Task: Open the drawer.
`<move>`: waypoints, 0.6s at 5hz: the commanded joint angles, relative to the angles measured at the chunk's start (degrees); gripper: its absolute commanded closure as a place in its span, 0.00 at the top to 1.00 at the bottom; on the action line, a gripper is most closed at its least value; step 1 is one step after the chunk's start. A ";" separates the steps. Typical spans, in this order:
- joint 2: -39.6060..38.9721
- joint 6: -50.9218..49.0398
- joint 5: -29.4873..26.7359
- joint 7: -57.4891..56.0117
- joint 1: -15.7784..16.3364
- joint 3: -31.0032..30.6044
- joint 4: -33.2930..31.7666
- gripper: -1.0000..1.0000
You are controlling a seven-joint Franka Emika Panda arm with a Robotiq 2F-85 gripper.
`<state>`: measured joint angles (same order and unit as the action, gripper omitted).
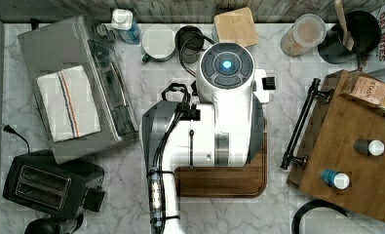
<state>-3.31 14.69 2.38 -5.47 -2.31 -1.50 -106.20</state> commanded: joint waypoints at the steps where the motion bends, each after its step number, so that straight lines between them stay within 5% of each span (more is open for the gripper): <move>1: 0.00 0.00 0.72 -0.02 0.17 -0.12 -0.01 1.00; 2: -1.09 0.65 3.35 -5.38 -1.44 1.35 0.75 1.00; 3: -3.11 -0.67 5.82 -8.38 -10.12 -4.12 3.36 1.00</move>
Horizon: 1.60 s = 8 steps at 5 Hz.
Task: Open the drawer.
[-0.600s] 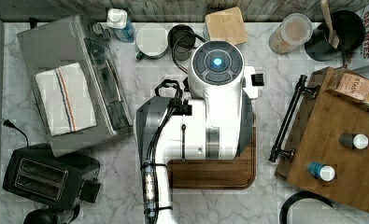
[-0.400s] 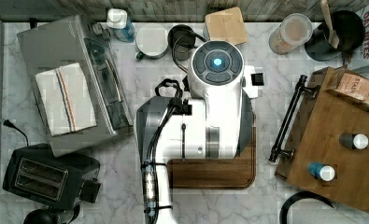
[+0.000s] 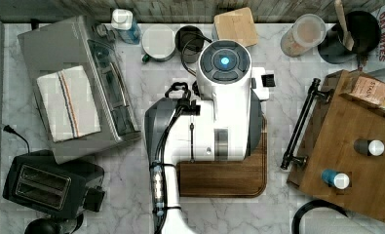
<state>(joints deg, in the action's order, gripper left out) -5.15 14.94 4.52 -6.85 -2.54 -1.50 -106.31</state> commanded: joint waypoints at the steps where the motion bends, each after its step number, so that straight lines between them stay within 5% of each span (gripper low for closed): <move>1: -0.24 4.49 4.64 -12.75 -8.78 1.04 1.16 1.00; 4: -5.10 14.48 6.96 -20.77 -13.42 4.00 2.01 1.00; 8: -7.82 25.03 4.05 -32.84 -14.58 5.95 -4.72 1.00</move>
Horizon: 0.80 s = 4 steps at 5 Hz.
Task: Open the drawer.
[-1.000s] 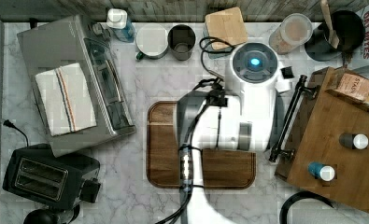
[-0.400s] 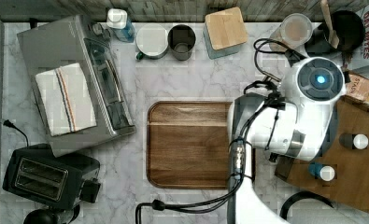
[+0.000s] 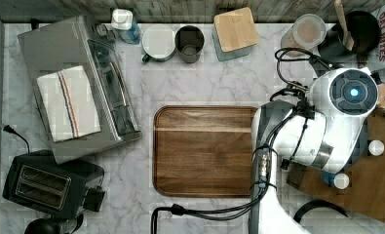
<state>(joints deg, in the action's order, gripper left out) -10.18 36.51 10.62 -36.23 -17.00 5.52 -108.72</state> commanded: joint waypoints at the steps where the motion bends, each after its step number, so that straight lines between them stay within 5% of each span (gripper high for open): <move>1: -4.67 0.46 0.65 0.37 0.27 0.15 -0.50 1.00; 3: -4.64 1.66 7.13 4.32 1.18 2.91 -2.71 1.00; 4: -5.34 2.39 3.06 3.78 -0.18 2.84 -3.14 1.00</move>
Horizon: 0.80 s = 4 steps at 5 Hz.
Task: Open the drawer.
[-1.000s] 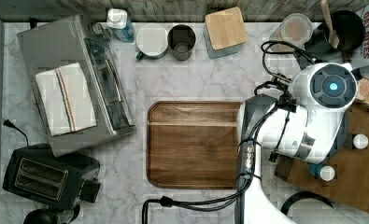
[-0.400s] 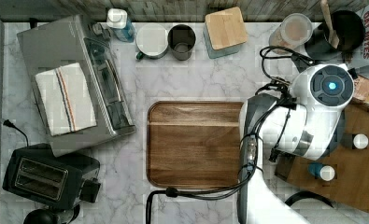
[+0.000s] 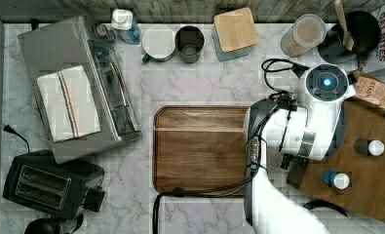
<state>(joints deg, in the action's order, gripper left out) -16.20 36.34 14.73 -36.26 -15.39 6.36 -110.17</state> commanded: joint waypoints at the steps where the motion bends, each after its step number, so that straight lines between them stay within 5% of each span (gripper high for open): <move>1: 0.21 5.85 -1.74 5.40 -1.84 2.08 -3.94 1.00; 4: -3.52 14.26 0.59 6.29 -2.22 4.05 -7.40 1.00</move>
<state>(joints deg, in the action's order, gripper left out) -19.46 52.12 14.80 -32.93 -16.16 8.30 -117.17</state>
